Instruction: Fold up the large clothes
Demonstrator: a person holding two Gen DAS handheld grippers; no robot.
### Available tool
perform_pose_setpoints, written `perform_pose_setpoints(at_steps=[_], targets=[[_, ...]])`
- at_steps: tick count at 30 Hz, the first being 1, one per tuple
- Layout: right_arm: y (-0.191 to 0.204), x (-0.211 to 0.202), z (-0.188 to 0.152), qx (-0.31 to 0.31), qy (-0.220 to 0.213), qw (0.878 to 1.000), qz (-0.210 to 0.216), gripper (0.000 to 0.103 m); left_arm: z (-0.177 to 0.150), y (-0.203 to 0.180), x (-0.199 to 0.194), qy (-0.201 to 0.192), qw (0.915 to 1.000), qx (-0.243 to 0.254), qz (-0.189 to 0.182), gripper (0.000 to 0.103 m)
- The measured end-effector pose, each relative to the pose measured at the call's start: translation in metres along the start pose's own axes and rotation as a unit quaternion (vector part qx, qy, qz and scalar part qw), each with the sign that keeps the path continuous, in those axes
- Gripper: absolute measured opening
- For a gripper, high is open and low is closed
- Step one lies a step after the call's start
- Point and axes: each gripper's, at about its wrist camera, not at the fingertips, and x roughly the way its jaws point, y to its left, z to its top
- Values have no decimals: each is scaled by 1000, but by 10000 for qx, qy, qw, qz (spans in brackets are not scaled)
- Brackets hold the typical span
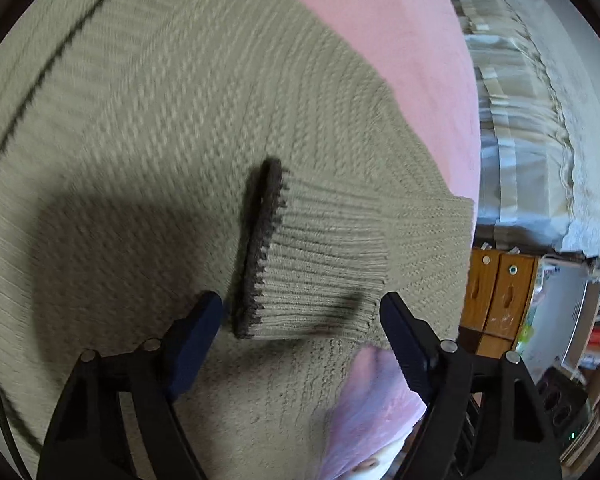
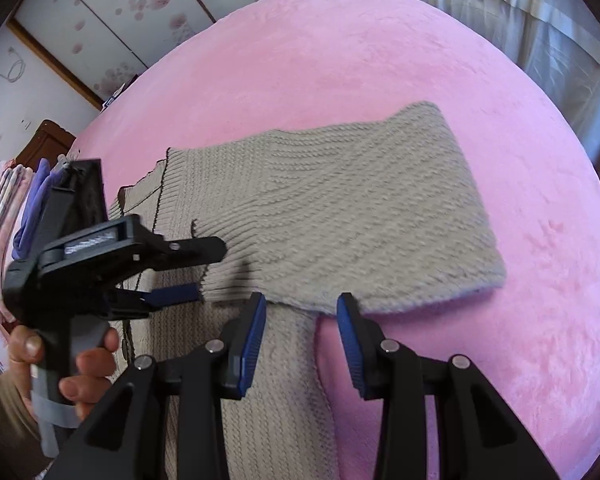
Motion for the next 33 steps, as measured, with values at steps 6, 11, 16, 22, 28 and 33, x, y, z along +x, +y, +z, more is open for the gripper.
perform_pose_setpoints(at_steps=[6, 11, 16, 22, 28, 33], targets=[[-6, -4, -5, 1, 6, 10000, 5, 37, 2, -8, 15, -26, 9998, -43, 210, 72], [-13, -7, -14, 33, 102, 9999, -52, 37, 6, -24, 18, 140, 9982, -302, 507, 9], [-17, -4, -20, 55, 172, 9997, -174, 37, 5, -62, -17, -424, 9988, -152, 206, 8], [-31, 7, -16, 252, 143, 9991, -321, 37, 14, -119, -93, -1635, 9851, 502, 162, 8], [-23, 12, -3, 271, -74, 9992, -268, 37, 27, -141, -175, -3051, 9426, 1013, 906, 8], [-6, 23, 1, 155, -43, 9997, -166, 37, 32, -99, -225, -3625, 9104, 939, 1759, 8]])
